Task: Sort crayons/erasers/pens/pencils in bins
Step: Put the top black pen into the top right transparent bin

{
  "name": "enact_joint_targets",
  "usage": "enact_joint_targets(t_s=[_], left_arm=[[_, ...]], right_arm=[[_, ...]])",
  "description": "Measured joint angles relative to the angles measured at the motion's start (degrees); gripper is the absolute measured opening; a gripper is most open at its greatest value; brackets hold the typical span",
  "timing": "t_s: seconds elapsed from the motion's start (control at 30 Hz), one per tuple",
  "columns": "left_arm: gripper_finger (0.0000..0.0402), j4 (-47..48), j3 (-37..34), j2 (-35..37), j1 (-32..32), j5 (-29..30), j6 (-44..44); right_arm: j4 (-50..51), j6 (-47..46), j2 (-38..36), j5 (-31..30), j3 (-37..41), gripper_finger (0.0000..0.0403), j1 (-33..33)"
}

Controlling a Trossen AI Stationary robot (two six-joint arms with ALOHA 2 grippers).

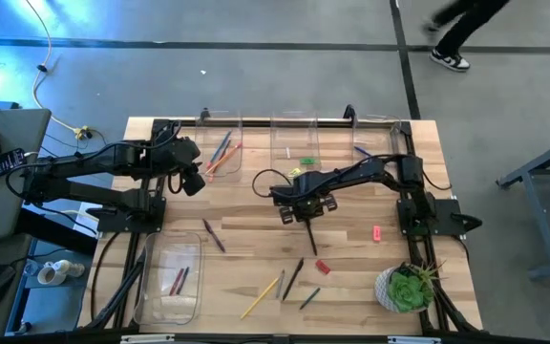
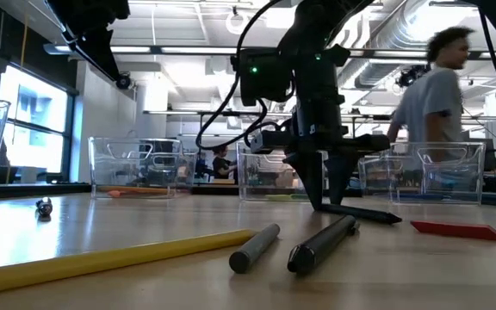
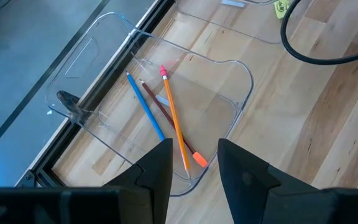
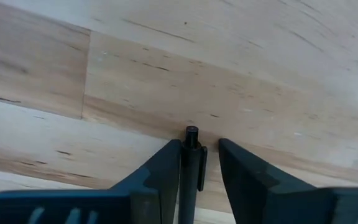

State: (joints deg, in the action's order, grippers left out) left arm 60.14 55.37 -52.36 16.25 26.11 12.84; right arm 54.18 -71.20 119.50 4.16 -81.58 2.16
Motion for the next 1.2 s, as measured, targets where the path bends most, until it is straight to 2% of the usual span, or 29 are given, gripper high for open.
enact_joint_targets(t_s=[0.1,0.23,0.3,0.47,0.6,1.07,1.2], left_arm=[[0.0115,0.0,0.0,0.0,0.0,0.0,0.0],[0.0115,0.0,0.0,0.0,0.0,0.0,0.0],[0.0115,0.0,0.0,0.0,0.0,0.0,0.0],[0.0115,0.0,0.0,0.0,0.0,0.0,0.0],[0.0115,0.0,0.0,0.0,0.0,0.0,0.0],[0.0115,0.0,0.0,0.0,0.0,0.0,0.0],[0.0115,0.0,0.0,0.0,0.0,0.0,0.0]], right_arm=[[0.0,0.1,0.0,0.0,0.0,0.0082,0.0],[0.0,2.2,0.0,-0.1,0.0,0.0024,0.0],[0.0,3.7,0.0,-0.1,0.0,0.0011,0.0],[0.0,6.8,0.0,0.1,-0.1,0.0027,0.0],[0.0,8.4,-1.2,-0.4,0.0,0.0024,-0.6],[1.1,8.7,-12.5,-10.5,0.0,0.0018,-1.0],[2.9,8.3,-15.9,-15.3,0.0,0.0018,-0.5]])
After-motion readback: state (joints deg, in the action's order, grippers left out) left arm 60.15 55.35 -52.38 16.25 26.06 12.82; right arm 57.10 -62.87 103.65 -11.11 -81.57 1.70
